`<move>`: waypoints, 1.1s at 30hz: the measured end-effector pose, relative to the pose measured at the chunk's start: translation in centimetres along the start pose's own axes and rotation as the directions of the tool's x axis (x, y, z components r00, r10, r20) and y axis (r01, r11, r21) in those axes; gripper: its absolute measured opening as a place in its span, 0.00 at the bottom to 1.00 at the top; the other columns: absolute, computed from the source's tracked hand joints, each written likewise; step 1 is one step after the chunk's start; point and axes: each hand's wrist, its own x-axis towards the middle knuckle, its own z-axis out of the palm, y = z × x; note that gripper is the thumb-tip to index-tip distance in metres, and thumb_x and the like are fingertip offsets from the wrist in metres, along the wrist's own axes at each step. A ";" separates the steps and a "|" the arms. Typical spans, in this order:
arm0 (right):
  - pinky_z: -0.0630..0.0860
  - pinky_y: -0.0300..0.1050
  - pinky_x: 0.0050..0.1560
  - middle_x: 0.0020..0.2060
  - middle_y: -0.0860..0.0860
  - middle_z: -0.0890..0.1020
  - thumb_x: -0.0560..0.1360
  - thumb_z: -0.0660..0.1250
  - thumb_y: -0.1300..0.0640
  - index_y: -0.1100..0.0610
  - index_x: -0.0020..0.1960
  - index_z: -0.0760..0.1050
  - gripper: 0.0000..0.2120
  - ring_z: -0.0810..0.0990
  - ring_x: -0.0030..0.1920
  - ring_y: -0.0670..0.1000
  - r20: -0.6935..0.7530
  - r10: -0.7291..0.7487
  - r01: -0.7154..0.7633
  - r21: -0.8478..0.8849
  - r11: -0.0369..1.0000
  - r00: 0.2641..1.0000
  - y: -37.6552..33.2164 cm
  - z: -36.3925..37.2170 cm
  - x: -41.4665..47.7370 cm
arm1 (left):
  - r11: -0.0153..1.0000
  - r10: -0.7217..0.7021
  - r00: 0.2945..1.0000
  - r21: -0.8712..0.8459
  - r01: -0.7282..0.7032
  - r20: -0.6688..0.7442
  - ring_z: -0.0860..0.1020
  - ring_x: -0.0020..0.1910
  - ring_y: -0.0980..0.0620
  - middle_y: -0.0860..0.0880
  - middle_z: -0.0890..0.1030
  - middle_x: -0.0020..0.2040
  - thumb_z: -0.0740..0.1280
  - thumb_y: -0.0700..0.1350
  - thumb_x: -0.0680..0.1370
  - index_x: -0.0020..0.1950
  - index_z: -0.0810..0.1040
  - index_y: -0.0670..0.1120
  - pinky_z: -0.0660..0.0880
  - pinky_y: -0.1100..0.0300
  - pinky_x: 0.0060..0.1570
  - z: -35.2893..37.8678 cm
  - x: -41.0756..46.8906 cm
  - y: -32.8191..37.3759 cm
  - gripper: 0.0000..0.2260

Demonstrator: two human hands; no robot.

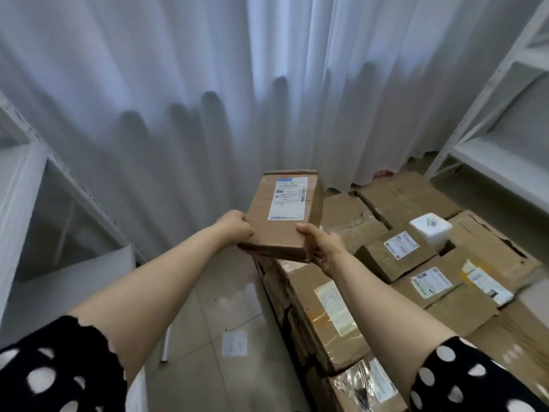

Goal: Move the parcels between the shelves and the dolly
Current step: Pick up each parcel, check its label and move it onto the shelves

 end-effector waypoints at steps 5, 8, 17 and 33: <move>0.79 0.52 0.53 0.59 0.56 0.78 0.61 0.80 0.55 0.60 0.68 0.64 0.41 0.79 0.54 0.54 -0.228 -0.115 0.103 -0.063 0.993 0.967 -3.6 -4.5 6.3 | 0.982 0.115 0.981 0.128 -0.136 0.159 0.76 0.58 0.46 0.43 0.78 0.61 0.64 0.39 0.78 0.62 0.76 0.38 0.70 0.62 0.46 2.5 7.6 5.2 0.14; 0.79 0.52 0.55 0.58 0.52 0.78 0.53 0.82 0.52 0.58 0.67 0.66 0.47 0.79 0.55 0.53 -0.299 -0.173 0.138 -0.135 0.981 0.939 -5.6 -7.3 10.3 | 0.938 0.166 0.959 0.264 -0.225 0.230 0.75 0.54 0.46 0.44 0.77 0.55 0.65 0.42 0.78 0.59 0.77 0.43 0.70 0.58 0.53 3.9 11.9 7.4 0.10; 0.65 0.55 0.69 0.70 0.58 0.64 0.58 0.81 0.50 0.54 0.76 0.54 0.55 0.64 0.70 0.59 -0.451 -0.293 -0.093 -0.659 0.747 0.843 -5.7 -14.3 18.5 | 0.774 0.152 0.919 0.535 -0.340 0.364 0.73 0.64 0.46 0.43 0.74 0.66 0.62 0.42 0.78 0.69 0.70 0.40 0.70 0.58 0.57 9.1 22.6 10.3 0.19; 0.65 0.50 0.68 0.71 0.52 0.60 0.60 0.80 0.49 0.52 0.76 0.54 0.52 0.61 0.71 0.53 -0.393 -0.220 -0.193 -0.776 0.601 0.893 -1.7 -16.8 25.9 | 0.305 0.016 0.722 0.684 -0.662 0.692 0.56 0.74 0.39 0.41 0.56 0.76 0.61 0.37 0.76 0.78 0.54 0.50 0.62 0.49 0.70 19.0 33.2 8.0 0.33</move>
